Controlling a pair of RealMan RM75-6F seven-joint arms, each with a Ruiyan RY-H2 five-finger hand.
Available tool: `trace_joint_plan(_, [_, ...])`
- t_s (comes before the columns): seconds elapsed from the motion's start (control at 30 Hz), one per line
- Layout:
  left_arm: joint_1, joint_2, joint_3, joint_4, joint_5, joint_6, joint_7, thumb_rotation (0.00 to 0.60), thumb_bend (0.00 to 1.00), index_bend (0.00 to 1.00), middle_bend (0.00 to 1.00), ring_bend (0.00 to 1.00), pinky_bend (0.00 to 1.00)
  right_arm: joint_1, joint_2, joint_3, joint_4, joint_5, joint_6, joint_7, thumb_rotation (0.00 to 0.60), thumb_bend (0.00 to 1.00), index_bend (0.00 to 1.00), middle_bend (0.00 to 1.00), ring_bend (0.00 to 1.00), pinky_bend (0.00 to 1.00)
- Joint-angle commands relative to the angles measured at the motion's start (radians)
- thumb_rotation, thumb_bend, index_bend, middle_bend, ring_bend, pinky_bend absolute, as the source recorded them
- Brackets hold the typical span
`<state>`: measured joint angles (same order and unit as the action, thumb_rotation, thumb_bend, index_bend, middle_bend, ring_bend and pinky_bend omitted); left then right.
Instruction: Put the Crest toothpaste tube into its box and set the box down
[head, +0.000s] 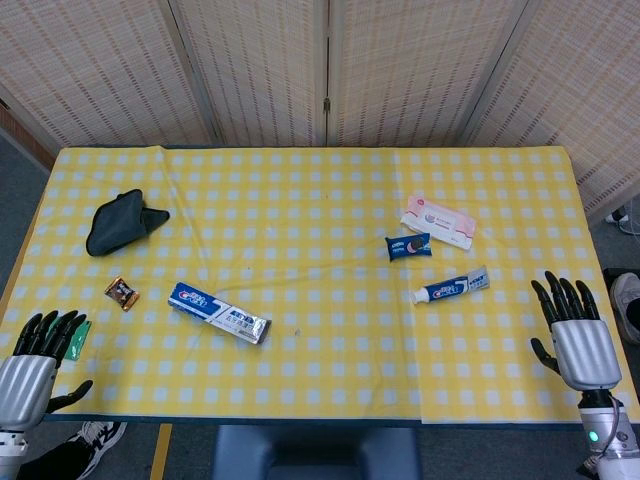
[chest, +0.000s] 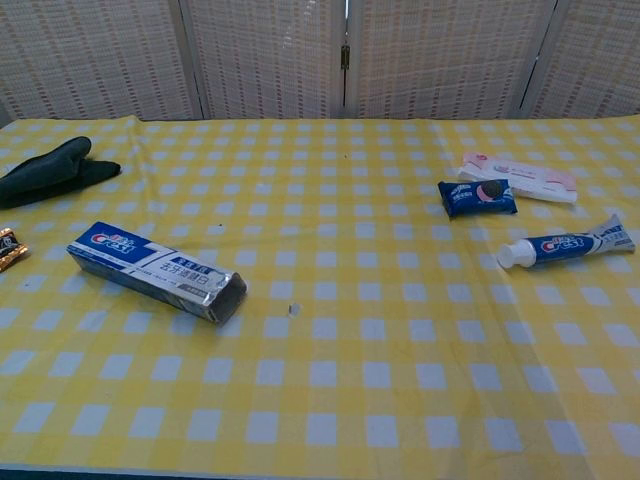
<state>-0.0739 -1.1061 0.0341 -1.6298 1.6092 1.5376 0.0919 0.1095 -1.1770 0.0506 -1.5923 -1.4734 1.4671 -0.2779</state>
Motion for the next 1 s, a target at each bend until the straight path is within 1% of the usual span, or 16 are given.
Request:
trace_joint_plan(0.03, [-0.006, -0.003, -0.002, 0.006, -0.005, -0.015, -0.005, 0.6, 0.2, 0.13, 0.14, 0.06, 0.0, -0.002, -0.005, -0.001, 0.003, 0.0, 0.0, -0.012, 0.6, 0.34, 0.0, 0.0, 0.0, 0.0])
trace_joint_plan(0.17, [-0.015, -0.007, 0.001, -0.001, 0.0, -0.034, -0.019, 0.6, 0.2, 0.13, 0.14, 0.06, 0.0, -0.008, -0.004, -0.004, 0.004, -0.002, 0.005, -0.013, 0.6, 0.34, 0.0, 0.0, 0.0, 0.0])
trace_joint_plan(0.33, [-0.028, -0.019, 0.009, 0.0, 0.034, -0.046, -0.047, 0.6, 0.2, 0.14, 0.14, 0.06, 0.0, -0.014, 0.01, -0.016, 0.004, -0.014, 0.0, 0.007, 0.6, 0.34, 0.0, 0.0, 0.0, 0.0])
trace_joint_plan(0.47, [-0.053, -0.04, 0.019, 0.025, 0.061, -0.087, -0.027, 0.6, 0.2, 0.15, 0.16, 0.08, 0.0, -0.017, 0.015, -0.014, -0.002, -0.029, 0.015, 0.026, 0.6, 0.34, 0.0, 0.0, 0.0, 0.0])
trace_joint_plan(0.57, [-0.114, -0.067, 0.012, 0.055, 0.108, -0.147, -0.013, 0.6, 0.2, 0.16, 0.18, 0.1, 0.0, -0.01, 0.003, -0.009, 0.004, -0.029, 0.006, 0.02, 0.6, 0.34, 0.0, 0.0, 0.0, 0.0])
trace_joint_plan(0.67, [-0.182, -0.072, -0.008, 0.074, 0.117, -0.22, -0.034, 0.6, 0.21, 0.17, 0.19, 0.12, 0.0, -0.002, -0.004, -0.009, 0.004, -0.019, -0.016, 0.009, 0.6, 0.34, 0.0, 0.0, 0.0, 0.0])
trace_joint_plan(0.83, [-0.308, -0.089, -0.04, 0.163, 0.112, -0.352, -0.174, 0.6, 0.22, 0.19, 0.2, 0.12, 0.0, 0.003, -0.009, -0.011, 0.0, -0.01, -0.036, -0.001, 0.6, 0.34, 0.0, 0.0, 0.0, 0.0])
trace_joint_plan(0.97, [-0.397, -0.13, -0.051, 0.252, 0.097, -0.455, -0.286, 0.6, 0.22, 0.18, 0.2, 0.12, 0.0, 0.008, -0.017, -0.001, 0.0, 0.007, -0.043, -0.012, 0.6, 0.34, 0.0, 0.0, 0.0, 0.0])
trace_joint_plan(1.0, [-0.411, -0.142, -0.056, 0.276, 0.086, -0.475, -0.29, 0.6, 0.22, 0.18, 0.2, 0.12, 0.0, 0.011, -0.019, 0.002, 0.001, 0.015, -0.051, -0.013, 0.6, 0.34, 0.0, 0.0, 0.0, 0.0])
